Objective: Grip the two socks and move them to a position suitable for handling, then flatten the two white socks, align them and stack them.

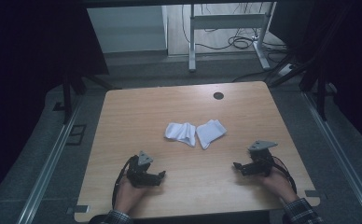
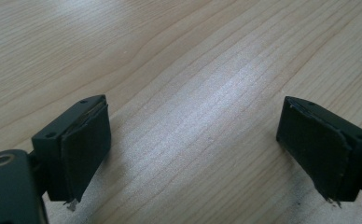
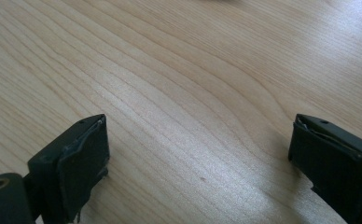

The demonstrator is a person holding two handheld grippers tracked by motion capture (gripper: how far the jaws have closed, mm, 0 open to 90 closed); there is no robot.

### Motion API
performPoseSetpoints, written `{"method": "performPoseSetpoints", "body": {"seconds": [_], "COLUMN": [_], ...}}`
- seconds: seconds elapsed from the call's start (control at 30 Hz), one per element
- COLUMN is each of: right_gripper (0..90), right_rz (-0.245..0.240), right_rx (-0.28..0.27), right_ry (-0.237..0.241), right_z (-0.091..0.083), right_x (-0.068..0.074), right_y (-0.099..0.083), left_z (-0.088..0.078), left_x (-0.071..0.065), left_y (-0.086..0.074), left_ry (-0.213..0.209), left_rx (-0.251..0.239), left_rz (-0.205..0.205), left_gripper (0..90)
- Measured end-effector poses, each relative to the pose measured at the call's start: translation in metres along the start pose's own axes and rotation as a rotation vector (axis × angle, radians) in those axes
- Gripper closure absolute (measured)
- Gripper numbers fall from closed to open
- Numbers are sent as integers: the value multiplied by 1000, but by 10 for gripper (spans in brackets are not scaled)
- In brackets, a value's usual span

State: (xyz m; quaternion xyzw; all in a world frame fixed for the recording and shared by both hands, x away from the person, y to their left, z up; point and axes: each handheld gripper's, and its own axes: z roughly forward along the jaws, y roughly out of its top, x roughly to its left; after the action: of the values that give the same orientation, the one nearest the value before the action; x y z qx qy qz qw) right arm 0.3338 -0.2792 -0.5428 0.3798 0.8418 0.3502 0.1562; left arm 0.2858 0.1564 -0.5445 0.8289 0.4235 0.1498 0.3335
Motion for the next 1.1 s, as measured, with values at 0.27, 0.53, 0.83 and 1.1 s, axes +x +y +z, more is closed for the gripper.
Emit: {"method": "performPoseSetpoints", "body": {"seconds": [0.27,0.53,0.83,1.1], "right_gripper": [49,49,64,66], "right_rz": [1,-1,-9,1], "right_rx": [-1,0,27,12], "right_ry": [1,0,11,34], "right_z": [0,0,0,-3], "right_x": [0,0,0,-1], "right_y": [0,0,4,7], "left_z": [0,0,0,0], "left_x": [0,0,0,0], "left_y": [0,0,0,1], "left_ry": [-2,-2,-3,-2], "left_rx": [0,0,1,3], "left_rz": [0,1,2,5], "left_gripper": [100,100,100,100]}}
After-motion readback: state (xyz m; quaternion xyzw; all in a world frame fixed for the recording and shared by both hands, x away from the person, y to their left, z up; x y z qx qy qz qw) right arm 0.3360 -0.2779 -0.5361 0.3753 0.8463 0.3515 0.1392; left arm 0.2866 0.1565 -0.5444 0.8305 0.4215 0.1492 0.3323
